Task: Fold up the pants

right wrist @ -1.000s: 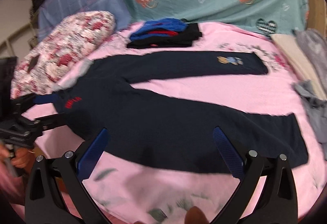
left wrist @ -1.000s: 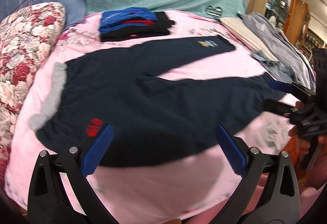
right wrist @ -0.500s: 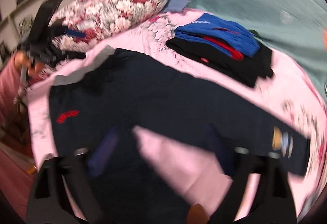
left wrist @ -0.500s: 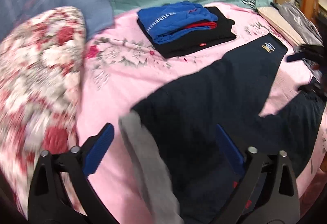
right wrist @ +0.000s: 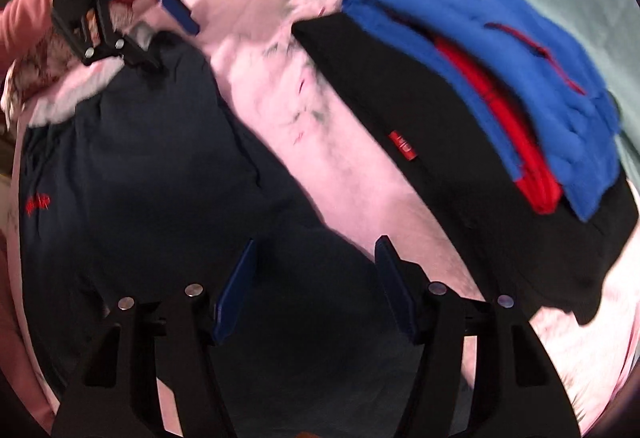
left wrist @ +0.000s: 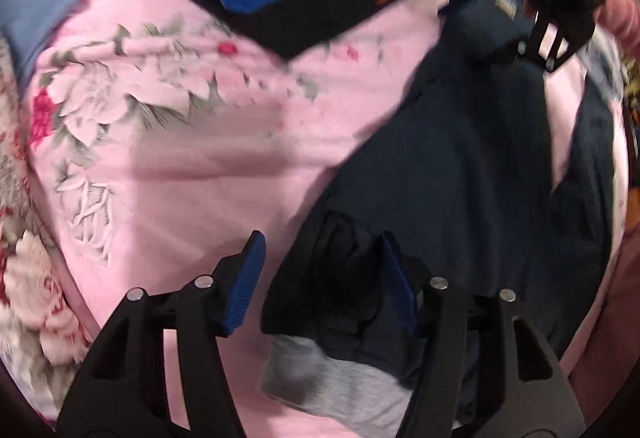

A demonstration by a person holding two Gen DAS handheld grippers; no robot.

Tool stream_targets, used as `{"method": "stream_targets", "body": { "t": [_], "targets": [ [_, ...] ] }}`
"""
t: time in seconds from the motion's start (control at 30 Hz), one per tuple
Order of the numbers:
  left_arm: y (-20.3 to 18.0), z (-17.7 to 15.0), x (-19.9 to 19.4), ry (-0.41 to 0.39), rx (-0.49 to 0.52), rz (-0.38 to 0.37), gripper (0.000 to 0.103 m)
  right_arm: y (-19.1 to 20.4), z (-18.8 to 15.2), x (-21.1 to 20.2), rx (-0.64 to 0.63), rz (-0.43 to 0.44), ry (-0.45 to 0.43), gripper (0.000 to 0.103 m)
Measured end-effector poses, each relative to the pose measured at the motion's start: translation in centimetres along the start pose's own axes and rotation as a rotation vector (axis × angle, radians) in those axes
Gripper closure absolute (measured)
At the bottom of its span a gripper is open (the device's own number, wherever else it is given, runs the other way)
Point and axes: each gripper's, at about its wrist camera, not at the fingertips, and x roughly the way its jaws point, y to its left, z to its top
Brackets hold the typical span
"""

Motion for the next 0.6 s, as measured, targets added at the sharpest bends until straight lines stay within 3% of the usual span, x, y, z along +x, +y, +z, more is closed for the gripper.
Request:
{"method": "stream_targets", "body": {
  "t": [0.1,0.17,0.2,0.23,0.37,0.47,0.6],
  "targets": [
    [0.0,0.3,0.4,0.016,0.020,-0.034,0.039,0.1,-0.2,0.7,-0.017,-0.004,0.011,0.041],
    [0.3,0.2,0.4,0.013,0.006,-0.068,0.049,0.3,-0.3,0.4,-0.018,-0.003,-0.012,0.061],
    [0.6,-0.1,0.2,0.016,0.001,-0.086,0.064,0.3,-0.4,0.1,-0.008,0.010,-0.012,0.084],
    [0.8,-0.2,0.0,0.020,-0.006,-0.117,0.076,0.6,-0.7,-0.2,-0.007,0.002,-0.010,0.097],
    [-0.2,-1.3,-2.0,-0.029,0.010,-0.097,0.081,2.6,-1.9,-2.6,-0.022,-0.046,-0.026,0.100],
    [-2.0,-2.3,-5.3,-0.115,0.035,-0.044,0.081,5.5,-3.3,-7.2,-0.027,-0.108,-0.095,0.100],
    [-7.1,-5.6,-11.0,-0.225,0.111,0.050,0.081,10.9,-6.2,-13.0,-0.058,-0.176,-0.172,0.100]
  ]
}}
